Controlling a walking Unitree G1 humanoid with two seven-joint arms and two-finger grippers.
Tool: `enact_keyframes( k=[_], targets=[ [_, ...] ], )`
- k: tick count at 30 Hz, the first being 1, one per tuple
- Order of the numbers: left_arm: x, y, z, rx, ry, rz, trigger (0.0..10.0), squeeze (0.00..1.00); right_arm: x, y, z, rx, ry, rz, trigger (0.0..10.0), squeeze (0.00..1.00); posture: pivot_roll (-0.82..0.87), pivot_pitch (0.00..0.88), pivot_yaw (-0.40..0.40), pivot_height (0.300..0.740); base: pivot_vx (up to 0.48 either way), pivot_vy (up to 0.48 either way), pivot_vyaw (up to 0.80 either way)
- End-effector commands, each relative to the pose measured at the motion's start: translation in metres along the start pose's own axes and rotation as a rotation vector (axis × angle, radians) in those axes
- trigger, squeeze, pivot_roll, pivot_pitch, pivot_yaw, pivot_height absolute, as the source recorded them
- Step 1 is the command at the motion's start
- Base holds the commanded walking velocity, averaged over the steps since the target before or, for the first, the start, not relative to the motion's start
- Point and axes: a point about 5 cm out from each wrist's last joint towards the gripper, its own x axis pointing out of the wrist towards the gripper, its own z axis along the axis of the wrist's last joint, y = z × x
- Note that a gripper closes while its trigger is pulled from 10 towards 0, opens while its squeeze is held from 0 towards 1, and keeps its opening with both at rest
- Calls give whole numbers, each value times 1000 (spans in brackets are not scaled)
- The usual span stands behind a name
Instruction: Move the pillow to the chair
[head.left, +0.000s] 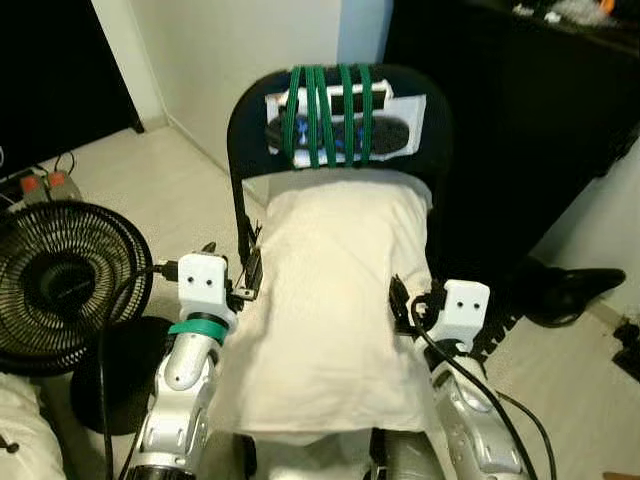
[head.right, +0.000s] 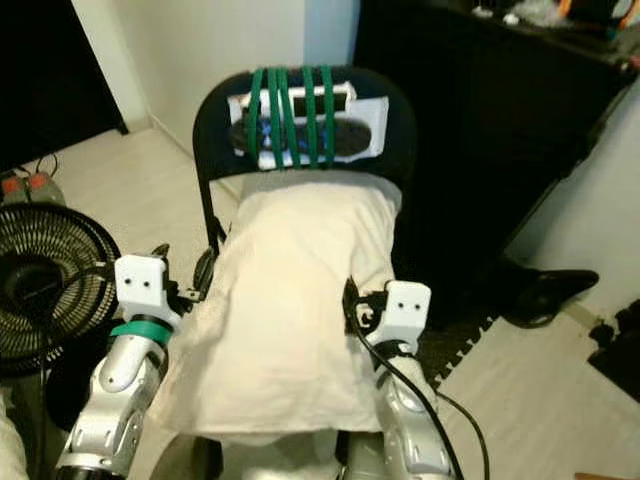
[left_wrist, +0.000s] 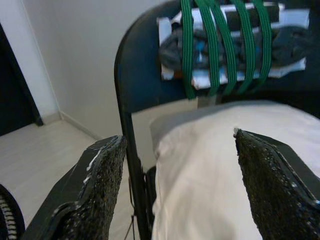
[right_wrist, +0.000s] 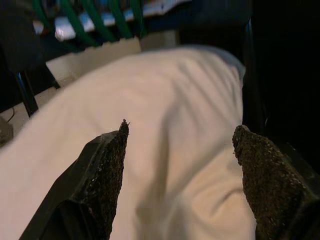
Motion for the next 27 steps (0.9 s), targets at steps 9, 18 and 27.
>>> enact_keyframes(
  k=[9,18,27],
  targets=[
    [-2,5,-7,10,31,25,10000,0,0,1,-4,-5,24,-9,10000,0,5,0,48,719,0,0,0],
    [-2,5,-7,8,31,28,10000,0,1,2,-4,-8,29,-6,10000,0,7,0,48,740,0,0,0],
    [-5,5,-8,12,30,28,10000,0,0,2,-7,25,42,-11,10000,0,9,0,50,740,0,0,0]
  ],
)
